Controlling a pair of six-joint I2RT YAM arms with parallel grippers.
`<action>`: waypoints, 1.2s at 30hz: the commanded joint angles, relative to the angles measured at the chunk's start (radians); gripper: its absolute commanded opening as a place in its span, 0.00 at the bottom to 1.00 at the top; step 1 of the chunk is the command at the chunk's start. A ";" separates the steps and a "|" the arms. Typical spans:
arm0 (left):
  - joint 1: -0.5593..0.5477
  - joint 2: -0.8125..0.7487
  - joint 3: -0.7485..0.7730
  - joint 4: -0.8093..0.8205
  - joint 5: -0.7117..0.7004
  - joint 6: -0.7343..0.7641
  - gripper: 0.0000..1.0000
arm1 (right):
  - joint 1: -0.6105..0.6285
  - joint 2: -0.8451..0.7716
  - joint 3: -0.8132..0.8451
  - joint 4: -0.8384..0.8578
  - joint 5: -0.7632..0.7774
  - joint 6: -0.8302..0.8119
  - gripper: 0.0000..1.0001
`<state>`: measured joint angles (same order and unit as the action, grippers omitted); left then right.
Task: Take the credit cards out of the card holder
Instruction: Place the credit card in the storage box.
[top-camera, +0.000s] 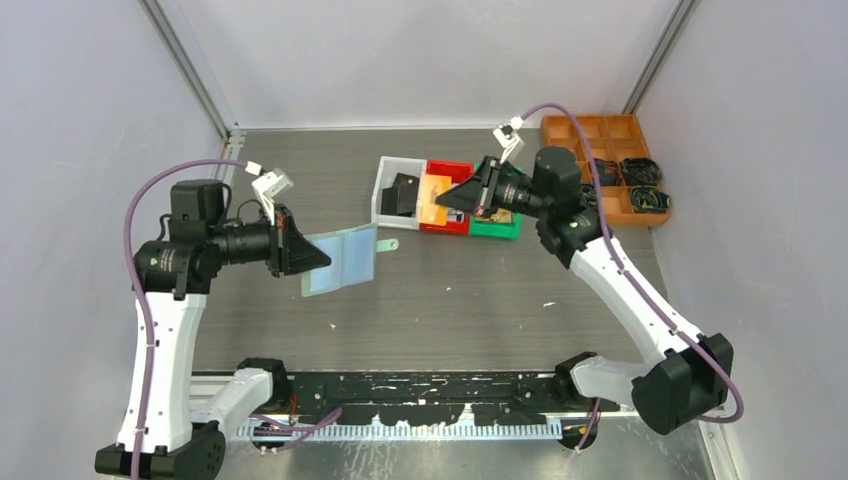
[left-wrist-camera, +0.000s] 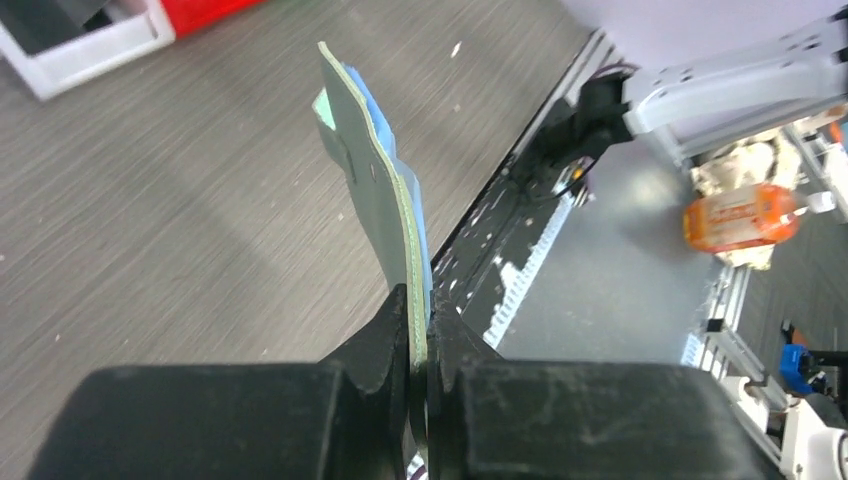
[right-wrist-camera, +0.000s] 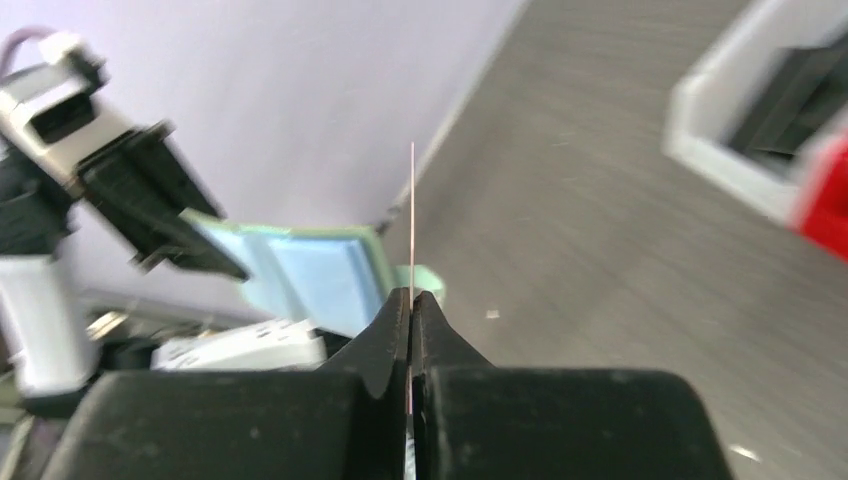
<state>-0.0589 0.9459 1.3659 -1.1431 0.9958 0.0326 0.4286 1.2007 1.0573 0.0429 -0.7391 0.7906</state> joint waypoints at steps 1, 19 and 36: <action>-0.047 0.040 -0.070 -0.059 -0.115 0.178 0.00 | -0.145 0.019 0.079 -0.386 0.179 -0.268 0.01; -0.409 0.373 -0.124 0.030 -0.329 0.321 0.00 | -0.253 0.572 0.449 -0.651 0.680 -0.514 0.01; -0.511 0.549 -0.289 0.503 -1.069 0.632 0.00 | -0.252 0.852 0.656 -0.673 0.540 -0.484 0.14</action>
<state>-0.5175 1.5272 1.1301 -0.8925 0.1818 0.6044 0.1768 2.0331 1.6558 -0.6300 -0.1967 0.3008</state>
